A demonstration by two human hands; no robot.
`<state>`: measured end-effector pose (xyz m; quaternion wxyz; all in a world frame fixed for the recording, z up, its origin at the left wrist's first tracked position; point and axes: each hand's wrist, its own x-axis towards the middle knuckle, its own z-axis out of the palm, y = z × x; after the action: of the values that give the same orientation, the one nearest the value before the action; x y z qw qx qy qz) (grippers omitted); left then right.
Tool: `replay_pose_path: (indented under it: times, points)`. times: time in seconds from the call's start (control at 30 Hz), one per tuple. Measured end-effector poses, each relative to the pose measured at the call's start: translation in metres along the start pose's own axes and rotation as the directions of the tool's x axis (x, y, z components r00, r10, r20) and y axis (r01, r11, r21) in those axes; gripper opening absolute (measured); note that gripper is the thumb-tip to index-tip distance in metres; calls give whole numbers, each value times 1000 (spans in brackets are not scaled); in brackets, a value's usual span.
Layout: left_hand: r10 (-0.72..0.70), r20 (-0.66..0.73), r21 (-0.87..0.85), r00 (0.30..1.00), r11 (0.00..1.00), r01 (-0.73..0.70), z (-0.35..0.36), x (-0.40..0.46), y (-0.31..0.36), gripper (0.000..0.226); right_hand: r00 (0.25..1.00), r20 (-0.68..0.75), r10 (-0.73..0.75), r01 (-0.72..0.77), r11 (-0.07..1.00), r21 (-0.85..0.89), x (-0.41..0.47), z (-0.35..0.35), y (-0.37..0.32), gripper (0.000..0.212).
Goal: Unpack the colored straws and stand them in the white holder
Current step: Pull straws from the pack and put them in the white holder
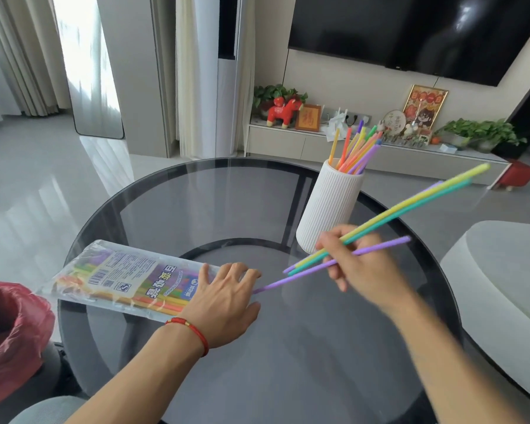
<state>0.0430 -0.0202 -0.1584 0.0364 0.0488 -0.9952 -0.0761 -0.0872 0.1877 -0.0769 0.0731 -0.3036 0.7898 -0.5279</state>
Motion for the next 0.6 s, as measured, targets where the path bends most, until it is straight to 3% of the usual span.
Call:
replay_pose_path:
  times: [0.13,0.27,0.5,0.6]
  points:
    - [-3,33,55,999,999,1,7,3,3,50,997,72,42,-16,947,-321,21,-49,-27,31]
    - [-3,27,56,1000,998,2,9,3,4,49,991,99,93,-18,814,-580,36,-31,-17,34]
    - [2,14,53,1000,999,-3,9,3,4,47,980,-19,197,-189,901,-390,23,-1,42,31]
    - [0,10,37,1000,999,0,10,5,5,47,981,-27,190,-188,920,-344,19,-3,46,26]
